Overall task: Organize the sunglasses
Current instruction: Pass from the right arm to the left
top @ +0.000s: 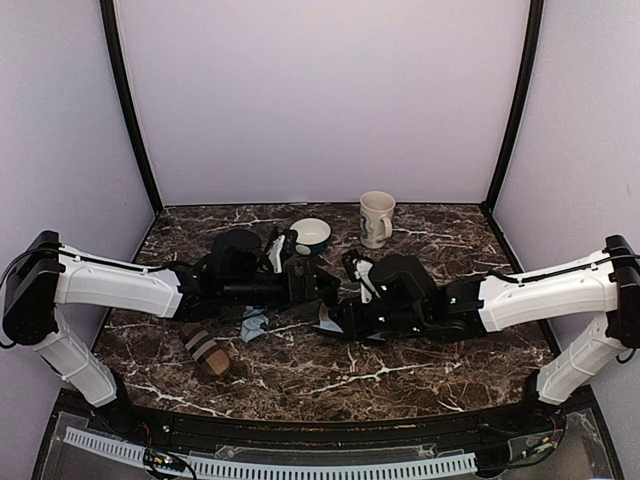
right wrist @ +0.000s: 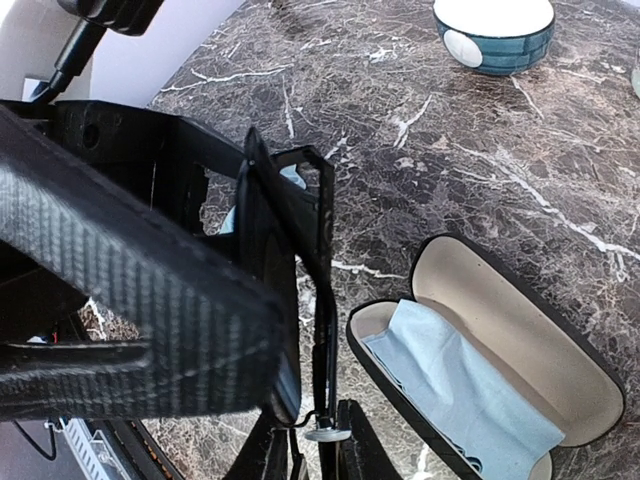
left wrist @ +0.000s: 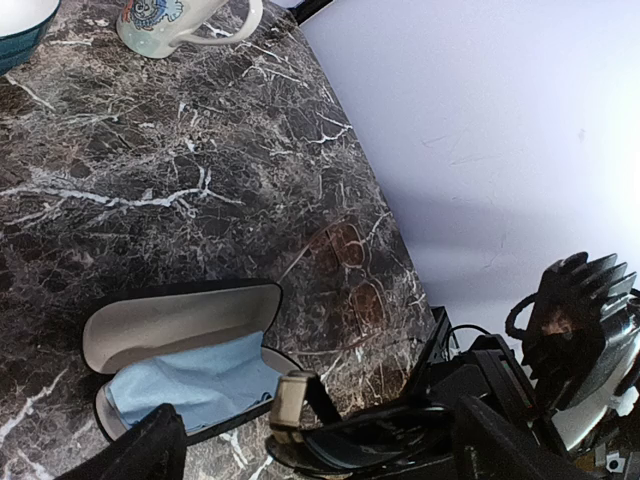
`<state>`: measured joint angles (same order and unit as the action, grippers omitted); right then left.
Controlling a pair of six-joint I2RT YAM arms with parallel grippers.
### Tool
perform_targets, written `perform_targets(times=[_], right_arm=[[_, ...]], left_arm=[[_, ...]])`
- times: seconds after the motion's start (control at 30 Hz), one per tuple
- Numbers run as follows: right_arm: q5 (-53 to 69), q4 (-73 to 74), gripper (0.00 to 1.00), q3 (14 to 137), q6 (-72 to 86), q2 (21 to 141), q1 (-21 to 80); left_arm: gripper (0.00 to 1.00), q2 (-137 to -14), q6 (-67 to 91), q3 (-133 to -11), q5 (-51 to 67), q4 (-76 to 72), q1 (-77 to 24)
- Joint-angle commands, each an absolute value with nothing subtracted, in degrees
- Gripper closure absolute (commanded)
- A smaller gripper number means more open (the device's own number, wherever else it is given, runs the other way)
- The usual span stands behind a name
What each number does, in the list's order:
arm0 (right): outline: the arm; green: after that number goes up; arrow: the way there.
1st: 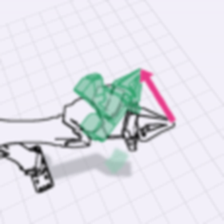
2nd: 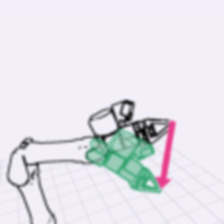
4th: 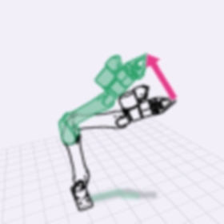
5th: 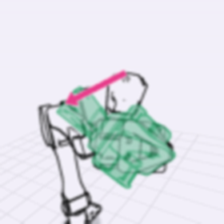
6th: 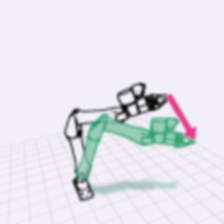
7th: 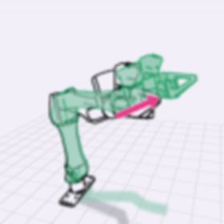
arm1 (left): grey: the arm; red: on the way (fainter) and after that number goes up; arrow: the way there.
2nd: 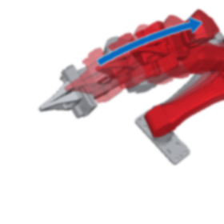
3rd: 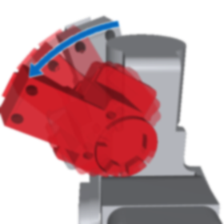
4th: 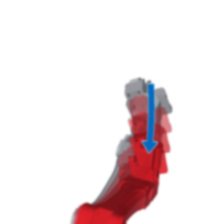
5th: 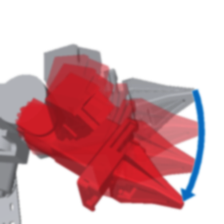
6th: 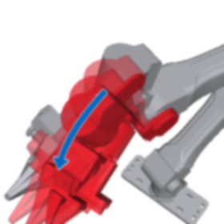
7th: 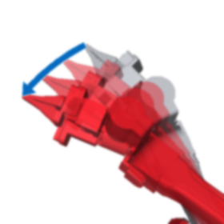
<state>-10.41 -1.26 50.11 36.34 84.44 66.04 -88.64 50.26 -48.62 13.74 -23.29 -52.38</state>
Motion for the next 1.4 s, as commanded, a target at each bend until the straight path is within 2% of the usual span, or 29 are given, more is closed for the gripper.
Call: perform_targets(times=[0.0, 0.17, 0.5, 0.73, 0.83, 1.13, 1.37], right_arm=[[-12.2, -3.1, 0.83, 51.9, 36.6, 85.1, 66.6], [-12.2, -2.8, 0.83, 52.2, 36.7, 85.7, 66.8], [-12.8, -1.8, 0.84, 53.3, 36.3, 86.5, 67.0], [-13.0, -1.6, 0.83, 53.7, 36.3, 87.0, 67.0], [-13.1, -1.6, 0.82, 53.7, 36.3, 87.1, 67.1], [-12.6, -1.7, 0.71, 53.4, 36.1, 87.2, 67.5], [-12.6, -1.0, 0.59, 53.4, 36.4, 86.9, 67.5]], left_arm=[[0.09, -89.6, 49.7, -51.1, 13.3, -23.1, -52.8], [0.17, -91.1, 50.1, -51.5, 14.8, -24.2, -52.8], [0.25, -91.4, 49.9, -51.7, 14.9, -24.2, -52.8], [0.43, -92.2, 50.5, -51.3, 16.1, -26.1, -52.8], [0.47, -92.3, 50.8, -50.9, 16.3, -26.8, -52.8], [0.56, -92.1, 51.2, -50.0, 15.3, -27.8, -52.8], [0.57, -91.9, 51.2, -49.6, 14.7, -28.3, -52.8]])
